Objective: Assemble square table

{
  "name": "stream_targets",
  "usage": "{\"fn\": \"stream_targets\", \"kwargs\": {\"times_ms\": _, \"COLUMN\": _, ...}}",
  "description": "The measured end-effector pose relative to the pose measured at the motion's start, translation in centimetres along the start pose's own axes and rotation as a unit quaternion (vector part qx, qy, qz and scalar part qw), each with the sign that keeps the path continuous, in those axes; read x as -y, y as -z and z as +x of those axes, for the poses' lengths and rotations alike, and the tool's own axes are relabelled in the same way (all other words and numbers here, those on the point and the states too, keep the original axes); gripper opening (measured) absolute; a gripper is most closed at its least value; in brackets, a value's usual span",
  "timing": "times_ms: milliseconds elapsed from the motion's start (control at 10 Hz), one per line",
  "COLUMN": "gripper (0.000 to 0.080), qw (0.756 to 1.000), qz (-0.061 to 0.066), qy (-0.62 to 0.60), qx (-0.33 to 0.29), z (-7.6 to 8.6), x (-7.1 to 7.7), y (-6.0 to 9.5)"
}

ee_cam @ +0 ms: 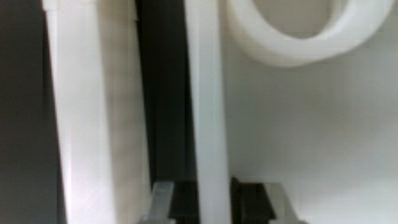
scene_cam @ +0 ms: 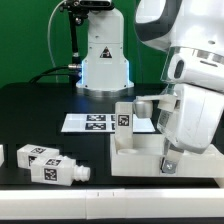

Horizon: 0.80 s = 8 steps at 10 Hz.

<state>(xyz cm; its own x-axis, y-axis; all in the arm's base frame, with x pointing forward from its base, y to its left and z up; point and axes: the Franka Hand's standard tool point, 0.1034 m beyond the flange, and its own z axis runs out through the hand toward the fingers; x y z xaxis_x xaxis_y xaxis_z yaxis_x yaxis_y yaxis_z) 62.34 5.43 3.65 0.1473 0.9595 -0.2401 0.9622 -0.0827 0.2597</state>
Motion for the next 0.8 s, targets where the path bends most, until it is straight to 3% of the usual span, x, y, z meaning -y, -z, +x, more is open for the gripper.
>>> {"fn": "stream_targets", "kwargs": {"times_ms": 500, "gripper": 0.0057, "qw": 1.000, "qz": 0.004, "qy": -0.003, "qx": 0.004, "z": -0.4, "x": -0.1, "y": -0.1}}
{"fn": "stream_targets", "kwargs": {"times_ms": 800, "gripper": 0.0054, "qw": 1.000, "qz": 0.007, "qy": -0.005, "qx": 0.019, "z": 0.5, "x": -2.5, "y": -0.1}}
